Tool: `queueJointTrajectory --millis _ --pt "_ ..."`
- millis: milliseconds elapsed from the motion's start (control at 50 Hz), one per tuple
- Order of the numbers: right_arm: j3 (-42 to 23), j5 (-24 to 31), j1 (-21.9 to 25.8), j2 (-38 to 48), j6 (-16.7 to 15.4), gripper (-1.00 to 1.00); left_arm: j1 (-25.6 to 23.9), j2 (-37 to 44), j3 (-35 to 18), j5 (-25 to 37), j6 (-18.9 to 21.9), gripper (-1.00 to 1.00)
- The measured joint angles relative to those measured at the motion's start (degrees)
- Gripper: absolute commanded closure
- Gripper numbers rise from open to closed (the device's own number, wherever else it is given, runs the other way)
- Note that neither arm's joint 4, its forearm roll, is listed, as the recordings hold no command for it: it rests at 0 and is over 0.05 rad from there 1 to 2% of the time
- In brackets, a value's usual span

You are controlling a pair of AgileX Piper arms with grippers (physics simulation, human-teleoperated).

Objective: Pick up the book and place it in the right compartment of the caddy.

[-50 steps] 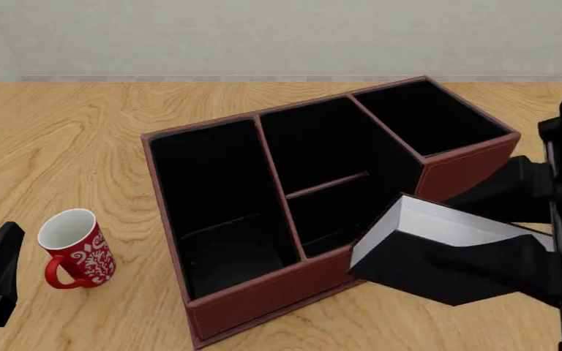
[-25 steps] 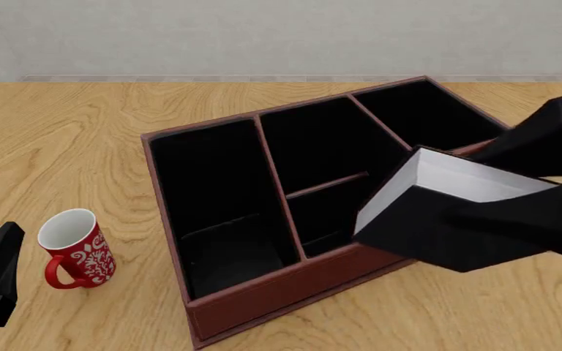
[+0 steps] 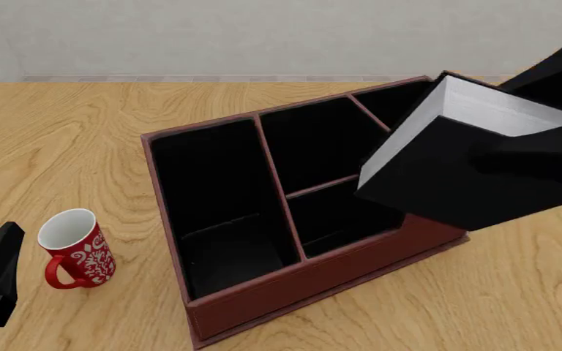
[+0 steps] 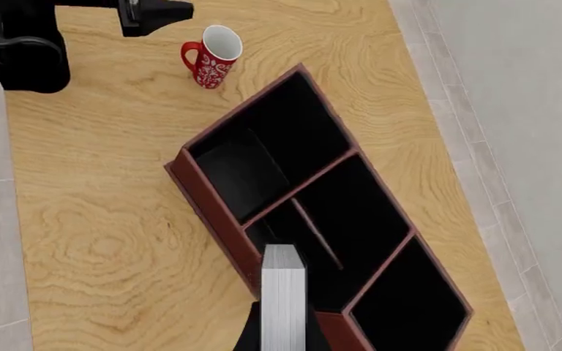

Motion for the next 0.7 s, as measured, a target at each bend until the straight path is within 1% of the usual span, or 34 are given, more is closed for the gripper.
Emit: queueJointTrajectory --millis 700 --pt "-13.93 3.35 -2.97 6.16 -1.87 1.00 0.00 0.00 0.00 0.00 0.00 -1.00"
